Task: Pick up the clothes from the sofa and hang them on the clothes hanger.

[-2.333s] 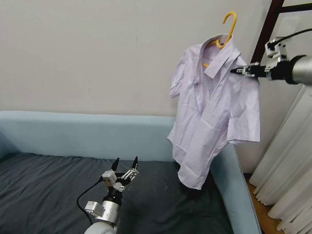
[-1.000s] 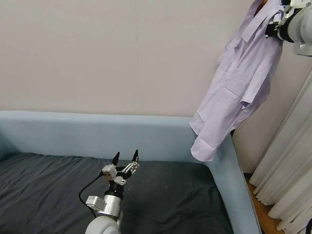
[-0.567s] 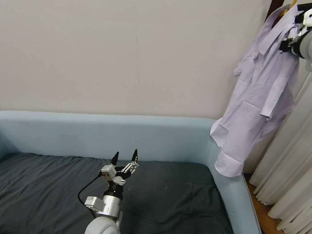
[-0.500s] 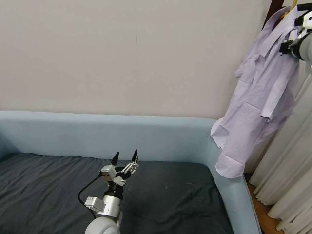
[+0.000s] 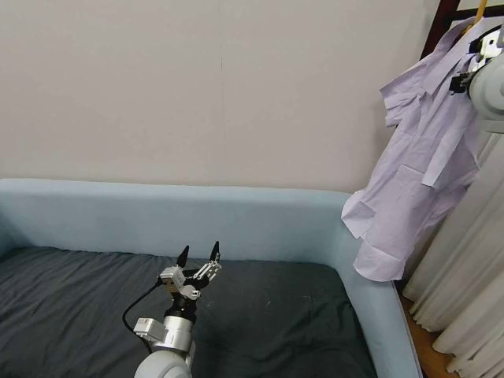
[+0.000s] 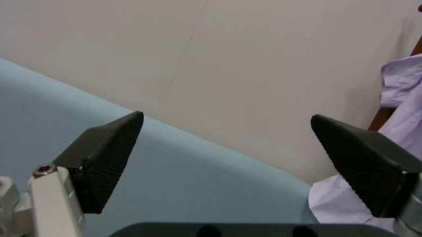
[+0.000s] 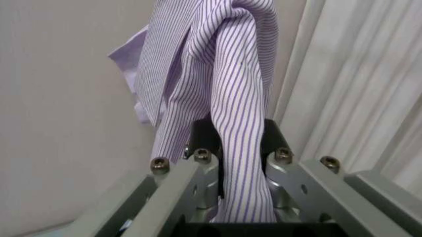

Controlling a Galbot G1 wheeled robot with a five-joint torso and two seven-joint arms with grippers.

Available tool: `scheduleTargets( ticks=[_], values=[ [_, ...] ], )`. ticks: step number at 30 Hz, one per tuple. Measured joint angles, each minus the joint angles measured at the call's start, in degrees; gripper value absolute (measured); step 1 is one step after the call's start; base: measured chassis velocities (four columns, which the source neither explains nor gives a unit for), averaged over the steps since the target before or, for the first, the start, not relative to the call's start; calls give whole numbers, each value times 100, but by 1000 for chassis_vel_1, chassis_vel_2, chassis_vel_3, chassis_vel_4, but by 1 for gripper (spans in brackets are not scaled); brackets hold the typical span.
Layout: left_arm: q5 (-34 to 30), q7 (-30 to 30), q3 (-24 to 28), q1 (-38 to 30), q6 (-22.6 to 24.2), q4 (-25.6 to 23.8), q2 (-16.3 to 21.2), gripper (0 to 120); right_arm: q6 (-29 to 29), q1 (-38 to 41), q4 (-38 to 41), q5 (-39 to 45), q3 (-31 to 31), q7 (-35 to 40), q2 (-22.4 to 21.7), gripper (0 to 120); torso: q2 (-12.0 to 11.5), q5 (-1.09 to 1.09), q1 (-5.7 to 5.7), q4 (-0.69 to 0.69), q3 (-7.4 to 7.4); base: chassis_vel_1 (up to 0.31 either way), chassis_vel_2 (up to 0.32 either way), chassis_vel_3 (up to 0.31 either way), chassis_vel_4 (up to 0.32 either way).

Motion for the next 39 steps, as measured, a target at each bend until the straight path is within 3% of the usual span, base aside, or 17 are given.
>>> scheduleTargets(
  ticks=[10, 27, 39],
  values=[
    [-18, -40, -78, 11, 0, 5, 65, 100, 187, -199, -996, -856, -78, -148, 646, 7, 0, 1, 0, 0, 0, 0, 0, 0, 0],
    [-129, -145, -170, -14, 128, 2, 271, 100, 794, -1044, -2437, -2276, 859, -963, 1308, 7, 0, 1, 0, 0, 0, 0, 0, 0, 0],
    [-128, -181, -116, -112, 194, 118, 162, 100, 1227, -1347, -3367, -3380, 1224, -1595, 1727, 7, 0, 1, 0, 2, 0, 0, 0, 0, 0]
  ],
)
